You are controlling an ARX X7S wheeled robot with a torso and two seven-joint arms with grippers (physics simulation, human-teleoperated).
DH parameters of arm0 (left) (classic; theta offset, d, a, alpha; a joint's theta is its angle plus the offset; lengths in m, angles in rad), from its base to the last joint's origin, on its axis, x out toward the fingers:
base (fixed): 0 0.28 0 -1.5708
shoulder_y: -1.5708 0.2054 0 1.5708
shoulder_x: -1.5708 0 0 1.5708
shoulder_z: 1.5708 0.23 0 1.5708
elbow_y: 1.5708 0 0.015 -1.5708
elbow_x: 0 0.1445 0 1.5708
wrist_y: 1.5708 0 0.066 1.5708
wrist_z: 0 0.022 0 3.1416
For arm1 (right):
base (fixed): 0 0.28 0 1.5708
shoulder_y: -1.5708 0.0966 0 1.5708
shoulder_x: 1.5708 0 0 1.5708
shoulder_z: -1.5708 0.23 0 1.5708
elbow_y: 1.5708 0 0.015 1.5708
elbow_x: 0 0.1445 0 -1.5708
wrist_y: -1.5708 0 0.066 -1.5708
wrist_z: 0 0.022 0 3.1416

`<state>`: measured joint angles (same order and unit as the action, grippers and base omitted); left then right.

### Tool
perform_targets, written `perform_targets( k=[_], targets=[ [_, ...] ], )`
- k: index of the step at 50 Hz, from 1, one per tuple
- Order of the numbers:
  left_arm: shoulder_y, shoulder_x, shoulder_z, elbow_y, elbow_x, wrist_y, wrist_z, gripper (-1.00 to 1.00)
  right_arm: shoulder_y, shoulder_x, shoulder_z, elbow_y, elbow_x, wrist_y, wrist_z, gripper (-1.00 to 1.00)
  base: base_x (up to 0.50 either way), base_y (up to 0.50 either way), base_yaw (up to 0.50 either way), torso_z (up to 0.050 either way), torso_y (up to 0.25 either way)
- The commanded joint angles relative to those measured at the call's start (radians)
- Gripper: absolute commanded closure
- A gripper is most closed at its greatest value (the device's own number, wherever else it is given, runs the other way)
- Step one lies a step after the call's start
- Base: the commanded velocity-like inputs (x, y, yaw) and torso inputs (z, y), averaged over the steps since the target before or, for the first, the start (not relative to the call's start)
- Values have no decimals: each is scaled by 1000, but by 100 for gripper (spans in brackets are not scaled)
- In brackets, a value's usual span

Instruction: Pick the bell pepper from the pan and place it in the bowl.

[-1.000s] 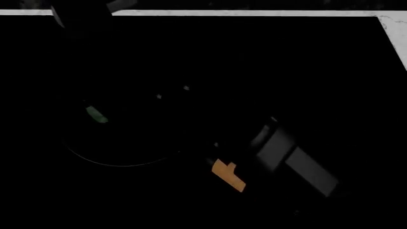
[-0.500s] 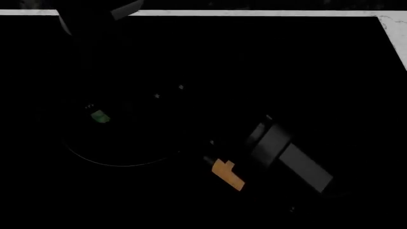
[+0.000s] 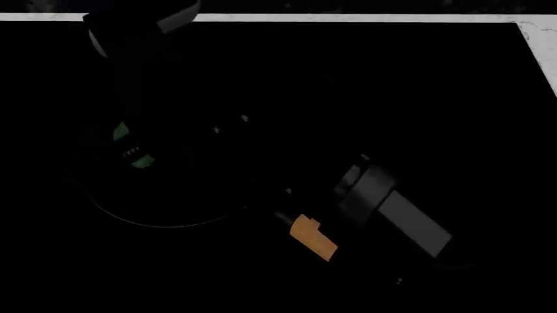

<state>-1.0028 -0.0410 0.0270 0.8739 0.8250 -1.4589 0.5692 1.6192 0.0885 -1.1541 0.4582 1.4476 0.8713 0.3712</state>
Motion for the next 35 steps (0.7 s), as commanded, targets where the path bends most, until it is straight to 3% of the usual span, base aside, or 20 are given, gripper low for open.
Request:
perform_targets(
  k=[1,35],
  targets=[
    [8,-3,-4,4,-12,-2,-13,-100,0,-6,-17,28,-11,-2,-33,-100,0,0,0,0,0],
    [31,-2,-16,9,-48,10,-44,-100,-9,-30,-60,95,-42,-25,-94,-100,0,0,0,0,0]
  ],
)
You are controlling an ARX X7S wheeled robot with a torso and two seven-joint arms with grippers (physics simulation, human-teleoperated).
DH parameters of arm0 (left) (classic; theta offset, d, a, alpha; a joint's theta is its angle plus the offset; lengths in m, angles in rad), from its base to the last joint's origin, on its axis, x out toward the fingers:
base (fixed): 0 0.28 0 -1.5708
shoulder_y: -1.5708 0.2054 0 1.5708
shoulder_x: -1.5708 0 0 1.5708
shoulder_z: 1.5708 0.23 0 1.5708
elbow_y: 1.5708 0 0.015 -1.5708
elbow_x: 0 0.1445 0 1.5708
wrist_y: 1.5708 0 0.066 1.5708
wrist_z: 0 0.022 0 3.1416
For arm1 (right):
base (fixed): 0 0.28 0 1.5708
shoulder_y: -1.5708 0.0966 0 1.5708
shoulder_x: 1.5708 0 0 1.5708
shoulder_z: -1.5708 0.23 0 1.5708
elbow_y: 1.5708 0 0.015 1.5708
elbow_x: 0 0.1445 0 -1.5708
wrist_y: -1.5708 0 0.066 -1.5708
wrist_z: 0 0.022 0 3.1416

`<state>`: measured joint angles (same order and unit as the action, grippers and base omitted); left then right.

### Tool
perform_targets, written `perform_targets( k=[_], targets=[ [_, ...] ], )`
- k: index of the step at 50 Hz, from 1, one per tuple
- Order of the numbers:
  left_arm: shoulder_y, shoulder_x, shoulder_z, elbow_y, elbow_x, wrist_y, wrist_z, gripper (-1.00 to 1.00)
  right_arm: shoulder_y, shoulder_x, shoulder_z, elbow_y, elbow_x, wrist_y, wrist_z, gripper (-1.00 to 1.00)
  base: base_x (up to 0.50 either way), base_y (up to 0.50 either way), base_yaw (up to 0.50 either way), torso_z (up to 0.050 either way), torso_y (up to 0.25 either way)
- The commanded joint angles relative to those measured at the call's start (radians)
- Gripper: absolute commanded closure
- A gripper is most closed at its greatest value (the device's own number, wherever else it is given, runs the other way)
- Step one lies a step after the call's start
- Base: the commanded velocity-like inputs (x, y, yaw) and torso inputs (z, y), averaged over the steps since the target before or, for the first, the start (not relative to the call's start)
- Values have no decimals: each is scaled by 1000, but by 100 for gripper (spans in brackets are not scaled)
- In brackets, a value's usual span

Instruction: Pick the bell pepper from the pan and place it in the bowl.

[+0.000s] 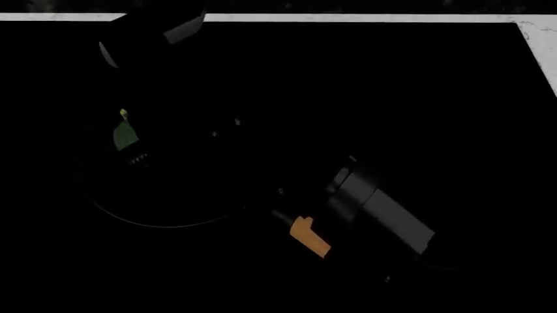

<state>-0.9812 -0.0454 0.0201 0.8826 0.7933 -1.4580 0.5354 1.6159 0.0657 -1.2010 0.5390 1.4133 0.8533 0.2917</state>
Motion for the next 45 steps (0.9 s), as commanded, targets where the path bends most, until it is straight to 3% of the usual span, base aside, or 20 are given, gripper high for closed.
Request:
perform_targets(
  k=[1,36,45],
  targets=[
    [9,1,-9,0,-17,8,-11,-100,-6,-9,-16,17,-10,-8,-18,-100,0,0,0,0,0],
    [33,-12,-31,10,-56,14,-33,-100,3,-60,-72,135,-28,-52,-93,-100,0,0,0,0,0],
    [39,-18,-37,13,-65,15,-38,-100,35,-65,-192,173,64,-123,-109,-100,0,0,0,0,0]
  ],
)
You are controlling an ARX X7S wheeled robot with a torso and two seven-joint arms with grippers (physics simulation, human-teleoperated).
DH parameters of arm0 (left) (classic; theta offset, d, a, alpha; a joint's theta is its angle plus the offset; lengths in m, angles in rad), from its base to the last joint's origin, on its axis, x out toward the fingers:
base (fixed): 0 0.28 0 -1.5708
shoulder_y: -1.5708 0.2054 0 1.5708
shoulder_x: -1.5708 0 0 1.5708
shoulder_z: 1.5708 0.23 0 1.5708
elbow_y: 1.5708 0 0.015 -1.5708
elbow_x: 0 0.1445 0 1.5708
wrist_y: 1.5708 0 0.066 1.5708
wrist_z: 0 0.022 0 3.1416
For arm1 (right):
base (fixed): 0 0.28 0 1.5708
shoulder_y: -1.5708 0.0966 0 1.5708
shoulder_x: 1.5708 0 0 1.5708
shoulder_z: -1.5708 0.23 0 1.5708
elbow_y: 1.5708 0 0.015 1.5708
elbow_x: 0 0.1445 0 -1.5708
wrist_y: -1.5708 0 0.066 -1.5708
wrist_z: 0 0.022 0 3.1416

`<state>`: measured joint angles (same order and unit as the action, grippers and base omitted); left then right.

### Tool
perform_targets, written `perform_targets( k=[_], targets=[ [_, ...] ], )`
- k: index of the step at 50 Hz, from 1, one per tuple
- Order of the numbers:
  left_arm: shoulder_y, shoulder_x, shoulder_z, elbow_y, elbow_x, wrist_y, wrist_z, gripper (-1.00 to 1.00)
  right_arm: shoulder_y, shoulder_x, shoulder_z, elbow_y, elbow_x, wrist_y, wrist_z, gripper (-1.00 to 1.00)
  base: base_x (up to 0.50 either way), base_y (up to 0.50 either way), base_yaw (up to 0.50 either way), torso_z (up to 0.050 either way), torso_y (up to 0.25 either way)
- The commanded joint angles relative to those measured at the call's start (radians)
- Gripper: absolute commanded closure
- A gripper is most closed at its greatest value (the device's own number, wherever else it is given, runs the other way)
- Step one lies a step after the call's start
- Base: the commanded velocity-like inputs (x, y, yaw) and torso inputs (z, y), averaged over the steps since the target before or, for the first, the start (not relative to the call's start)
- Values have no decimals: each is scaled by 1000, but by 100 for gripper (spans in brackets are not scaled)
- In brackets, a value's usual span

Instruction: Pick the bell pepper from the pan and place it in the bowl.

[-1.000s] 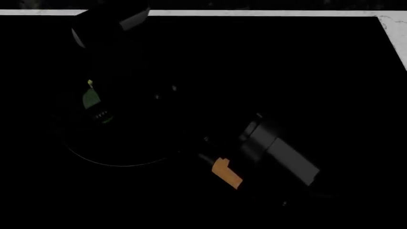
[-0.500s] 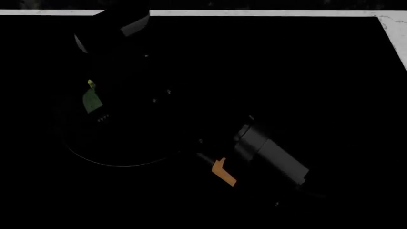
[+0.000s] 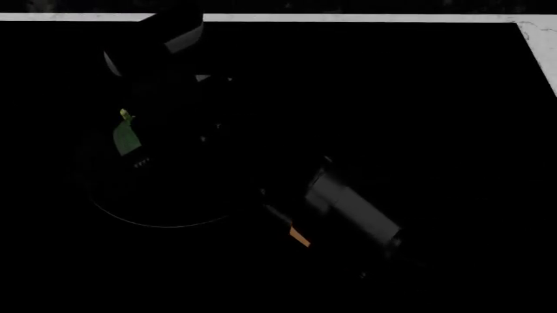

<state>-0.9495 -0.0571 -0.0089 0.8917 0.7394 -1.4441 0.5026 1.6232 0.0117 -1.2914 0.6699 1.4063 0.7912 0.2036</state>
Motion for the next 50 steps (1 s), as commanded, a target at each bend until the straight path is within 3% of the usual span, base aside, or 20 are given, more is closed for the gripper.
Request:
perform_targets(
  k=[1,13,33,34,50],
  targets=[
    [7,-7,-10,4,-12,1,-6,-100,32,-11,-119,45,85,-70,-21,-100,0,0,0,0,0],
    [21,-6,-27,2,-29,16,-13,-100,61,-11,-262,70,199,-150,-35,-100,0,0,0,0,0],
    [56,-5,-63,6,-58,41,-30,-100,55,-12,-283,72,195,-164,-49,-100,-1,0,0,0,0],
    [57,-6,-63,7,-58,40,-30,-100,53,-12,-283,70,192,-165,-50,100,0,0,0,0,0],
    [64,-9,-66,11,-68,36,-36,-100,58,-12,-279,64,185,-171,-39,100,0,0,1,-4,-4]
  ],
)
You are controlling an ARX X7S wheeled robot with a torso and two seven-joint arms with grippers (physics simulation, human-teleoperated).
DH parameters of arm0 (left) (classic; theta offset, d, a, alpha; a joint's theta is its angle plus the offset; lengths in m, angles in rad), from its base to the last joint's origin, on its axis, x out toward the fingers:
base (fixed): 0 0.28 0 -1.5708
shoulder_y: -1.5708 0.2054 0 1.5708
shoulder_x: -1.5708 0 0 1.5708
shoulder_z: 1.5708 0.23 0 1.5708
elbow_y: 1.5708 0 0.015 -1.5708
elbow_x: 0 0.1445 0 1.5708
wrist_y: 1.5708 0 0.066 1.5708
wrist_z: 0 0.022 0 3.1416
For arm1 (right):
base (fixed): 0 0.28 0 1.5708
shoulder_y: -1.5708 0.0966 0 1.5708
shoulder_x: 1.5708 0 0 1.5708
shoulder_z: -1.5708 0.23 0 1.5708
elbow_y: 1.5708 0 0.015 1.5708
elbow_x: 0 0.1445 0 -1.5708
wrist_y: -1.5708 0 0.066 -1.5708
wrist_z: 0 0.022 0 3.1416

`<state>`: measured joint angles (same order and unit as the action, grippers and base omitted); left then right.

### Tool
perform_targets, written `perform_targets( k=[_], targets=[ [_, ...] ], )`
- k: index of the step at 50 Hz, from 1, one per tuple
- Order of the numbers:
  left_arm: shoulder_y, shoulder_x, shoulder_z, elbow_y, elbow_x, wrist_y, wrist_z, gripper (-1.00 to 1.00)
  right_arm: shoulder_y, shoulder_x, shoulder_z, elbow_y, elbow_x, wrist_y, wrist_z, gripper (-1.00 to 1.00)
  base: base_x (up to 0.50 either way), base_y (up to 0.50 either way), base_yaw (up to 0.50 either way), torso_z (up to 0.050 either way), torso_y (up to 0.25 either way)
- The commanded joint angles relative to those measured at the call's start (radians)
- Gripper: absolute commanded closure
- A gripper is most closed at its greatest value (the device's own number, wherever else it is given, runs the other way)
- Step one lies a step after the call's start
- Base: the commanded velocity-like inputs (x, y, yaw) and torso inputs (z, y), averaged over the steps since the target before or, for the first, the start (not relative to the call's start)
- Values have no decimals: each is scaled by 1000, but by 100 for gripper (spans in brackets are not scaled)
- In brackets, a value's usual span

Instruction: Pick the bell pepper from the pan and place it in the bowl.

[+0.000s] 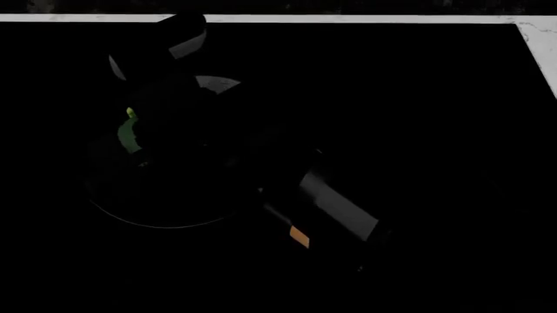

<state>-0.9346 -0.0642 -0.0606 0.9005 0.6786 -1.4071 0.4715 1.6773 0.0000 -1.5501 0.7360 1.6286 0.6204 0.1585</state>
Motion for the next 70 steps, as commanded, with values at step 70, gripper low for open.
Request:
perform_targets(
  k=[70],
  targets=[
    [128,42,-102,-124,-270,187,-160,-100,173,845,228,-1064,347,13,883,100,1,0,-1,-8,-8]
  ],
)
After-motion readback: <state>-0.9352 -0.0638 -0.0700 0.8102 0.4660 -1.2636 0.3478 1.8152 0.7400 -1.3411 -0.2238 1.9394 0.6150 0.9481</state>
